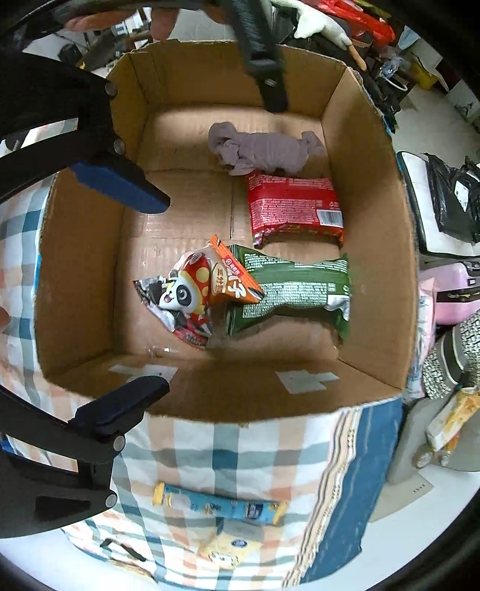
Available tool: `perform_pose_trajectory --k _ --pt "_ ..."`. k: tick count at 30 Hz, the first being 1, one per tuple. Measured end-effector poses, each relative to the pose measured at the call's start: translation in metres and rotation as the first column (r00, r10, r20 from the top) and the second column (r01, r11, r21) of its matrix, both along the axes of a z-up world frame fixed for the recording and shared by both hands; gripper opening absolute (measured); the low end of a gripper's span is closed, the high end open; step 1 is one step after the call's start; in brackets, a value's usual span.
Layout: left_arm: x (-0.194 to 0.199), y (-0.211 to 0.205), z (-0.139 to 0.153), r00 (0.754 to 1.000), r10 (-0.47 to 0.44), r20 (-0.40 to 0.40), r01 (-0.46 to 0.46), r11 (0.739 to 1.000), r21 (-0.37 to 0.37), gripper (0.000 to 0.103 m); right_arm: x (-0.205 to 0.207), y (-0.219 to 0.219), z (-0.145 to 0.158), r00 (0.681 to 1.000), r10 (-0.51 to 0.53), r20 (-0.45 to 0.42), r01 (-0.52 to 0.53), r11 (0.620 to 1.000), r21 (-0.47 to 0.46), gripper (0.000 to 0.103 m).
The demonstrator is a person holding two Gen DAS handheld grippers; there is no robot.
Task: Organize soft objects
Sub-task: 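Carry the cloth and panda bag into the box and release both, then grasp the blue drink pouch with the left tool while the right tool grasps the yellow tissue pack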
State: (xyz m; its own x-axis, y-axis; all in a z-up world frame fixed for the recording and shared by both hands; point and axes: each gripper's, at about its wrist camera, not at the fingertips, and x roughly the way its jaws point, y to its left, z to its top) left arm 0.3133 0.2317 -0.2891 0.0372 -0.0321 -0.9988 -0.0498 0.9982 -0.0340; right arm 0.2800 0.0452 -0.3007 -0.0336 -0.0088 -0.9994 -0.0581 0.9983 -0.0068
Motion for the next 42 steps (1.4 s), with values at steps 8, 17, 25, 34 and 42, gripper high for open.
perform_pose_trajectory --k 8,17,25,34,42 --pt "-0.05 0.003 0.041 0.997 0.012 0.076 -0.012 1.0 -0.006 0.098 -0.015 -0.002 0.029 0.997 0.016 0.07 -0.016 1.0 -0.004 0.097" --pt "-0.089 -0.005 0.083 0.992 0.011 0.13 -0.011 1.0 -0.006 0.098 -0.046 0.0 0.069 0.991 0.033 0.127 -0.039 0.998 0.048 0.097" --pt "-0.114 -0.02 0.127 0.977 0.038 0.21 -0.037 0.999 -0.01 0.098 -0.066 -0.024 0.111 0.98 0.01 0.196 -0.036 0.991 0.127 0.097" --pt "-0.117 -0.109 0.16 0.955 -0.035 0.293 0.04 0.999 -0.01 0.098 -0.075 -0.116 0.148 0.942 -0.108 0.316 0.049 0.981 0.189 0.103" --pt "-0.092 -0.232 0.14 0.952 -0.132 0.277 0.146 0.989 -0.03 0.098 -0.069 -0.249 0.145 0.906 -0.224 0.359 0.192 0.974 0.123 0.103"
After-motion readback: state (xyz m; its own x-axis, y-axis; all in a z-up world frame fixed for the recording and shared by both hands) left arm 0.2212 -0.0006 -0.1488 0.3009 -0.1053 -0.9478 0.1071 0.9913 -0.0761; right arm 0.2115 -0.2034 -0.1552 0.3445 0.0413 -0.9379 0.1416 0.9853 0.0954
